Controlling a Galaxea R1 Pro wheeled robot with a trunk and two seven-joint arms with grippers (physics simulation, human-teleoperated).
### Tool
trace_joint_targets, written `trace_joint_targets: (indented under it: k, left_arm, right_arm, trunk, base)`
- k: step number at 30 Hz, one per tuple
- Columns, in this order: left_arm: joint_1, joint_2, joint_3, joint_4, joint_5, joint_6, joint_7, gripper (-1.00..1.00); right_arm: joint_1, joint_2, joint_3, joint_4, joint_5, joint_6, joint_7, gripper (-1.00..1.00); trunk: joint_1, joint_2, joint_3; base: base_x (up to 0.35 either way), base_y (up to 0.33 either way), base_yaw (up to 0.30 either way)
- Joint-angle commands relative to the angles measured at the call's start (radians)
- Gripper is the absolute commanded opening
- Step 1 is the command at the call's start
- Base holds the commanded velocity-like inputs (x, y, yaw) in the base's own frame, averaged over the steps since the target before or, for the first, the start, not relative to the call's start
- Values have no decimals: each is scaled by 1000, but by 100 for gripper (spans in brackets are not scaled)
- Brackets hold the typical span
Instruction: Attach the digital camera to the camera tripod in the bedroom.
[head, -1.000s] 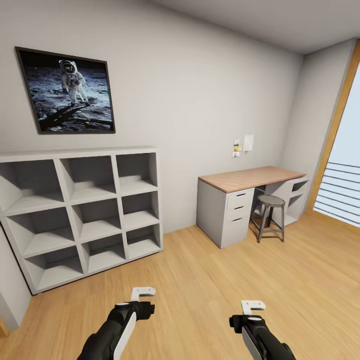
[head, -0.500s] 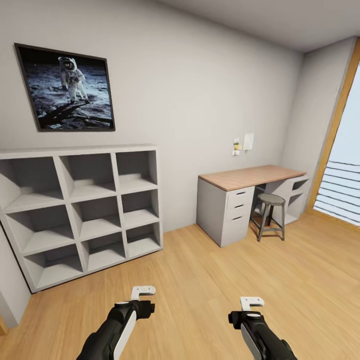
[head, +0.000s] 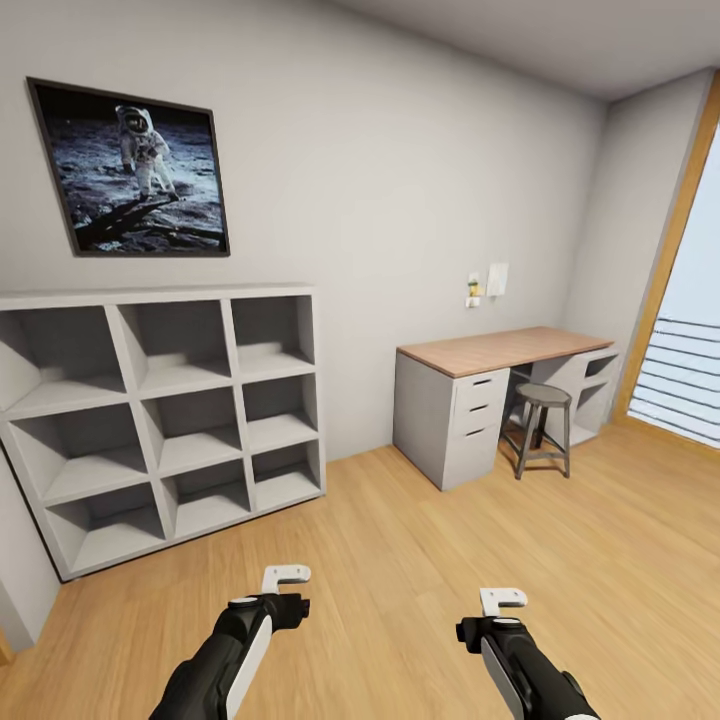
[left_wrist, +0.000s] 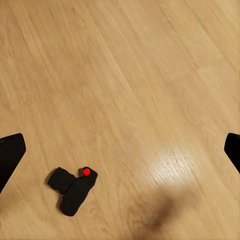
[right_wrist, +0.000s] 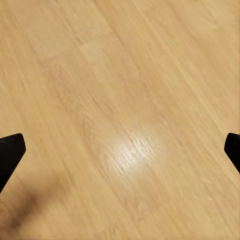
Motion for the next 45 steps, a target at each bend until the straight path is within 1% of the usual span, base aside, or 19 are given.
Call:
trace_joint_targets:
  k: [1, 6, 19, 23, 29, 31, 34, 35, 39, 43, 45]
  left_arm:
    - [0, 1, -3, -2, 6, 7, 7, 100]
    - [0, 3, -4, -4, 4, 18, 7, 100]
    - [0, 4, -3, -3, 4, 20, 7, 100]
    - [0, 8, 2, -5, 4, 20, 7, 100]
    - [0, 9, 9, -8, 3, 20, 8, 100]
    - [0, 10, 14, -24, 2, 20, 8, 100]
    - [0, 21, 29, -57, 1, 22, 9, 100]
    - [0, 30, 38, -70, 2, 25, 9, 100]
    - [0, 43, 56, -89, 2, 47, 9, 100]
    - [-1, 50, 65, -121, 1, 85, 9, 100]
    - [-1, 51, 65, -124, 0, 88, 9, 100]
  right_arm:
    - [0, 0, 0, -2, 2, 5, -3, 100]
    - [0, -1, -3, -3, 4, 2, -3, 100]
    - [0, -1, -2, -3, 2, 5, -3, 100]
    - [0, -1, 1, -3, 0, 34, -2, 100]
    - [0, -1, 0, -3, 0, 42, -1, 100]
    - [0, -1, -1, -3, 0, 42, 0, 100]
    - [0, -1, -2, -2, 0, 42, 1, 100]
    - [0, -1, -2, -2, -1, 42, 1, 100]
    - [0, -1, -3, -2, -2, 42, 2, 100]
    - [0, -1, -2, 2, -3, 43, 2, 100]
    - [0, -1, -2, 3, -2, 43, 2, 100]
  trunk:
    - [4, -8, -4]
    - [23, -43, -20]
    - [73, -134, -61]
    - [88, -162, -73]
    - [111, -204, -92]
    - [119, -218, -98]
    - [130, -239, -108]
    - [134, -246, -111]
    - [150, -274, -123]
    - [165, -302, -136]
    - [173, -316, -142]
  base:
    - [0, 0, 0]
    - [0, 0, 0]
    - [0, 0, 0]
    - [0, 0, 0]
    - [0, 0, 0]
    - [0, 0, 0]
    - [0, 0, 0]
    - [0, 0, 0]
    - [0, 0, 0]
    - [0, 0, 0]
    - [0, 0, 0]
